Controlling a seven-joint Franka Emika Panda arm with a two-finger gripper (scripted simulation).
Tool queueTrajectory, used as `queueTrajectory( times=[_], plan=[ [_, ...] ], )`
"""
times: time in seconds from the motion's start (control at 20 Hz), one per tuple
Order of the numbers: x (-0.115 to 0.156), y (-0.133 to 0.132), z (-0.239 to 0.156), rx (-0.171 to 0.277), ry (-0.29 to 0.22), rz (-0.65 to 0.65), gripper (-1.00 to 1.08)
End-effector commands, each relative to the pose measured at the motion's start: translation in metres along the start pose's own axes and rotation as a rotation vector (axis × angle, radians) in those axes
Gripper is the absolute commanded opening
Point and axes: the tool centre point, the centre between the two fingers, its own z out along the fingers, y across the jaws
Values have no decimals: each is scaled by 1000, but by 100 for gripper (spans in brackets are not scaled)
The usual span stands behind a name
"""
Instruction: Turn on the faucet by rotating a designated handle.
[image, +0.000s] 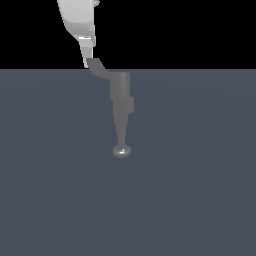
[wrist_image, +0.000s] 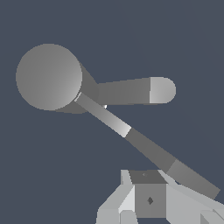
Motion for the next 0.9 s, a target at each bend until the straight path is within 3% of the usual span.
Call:
queueTrajectory(
  times=[0.0, 0.35, 0.45, 0.85],
  plan=[
    [14, 10, 2, -7, 0, 13, -100],
    [34, 31, 3, -11, 0, 13, -100],
    [27, 26, -1, -1, 0, 4, -100],
    [74, 28, 1, -6, 0, 9, -100]
  ],
)
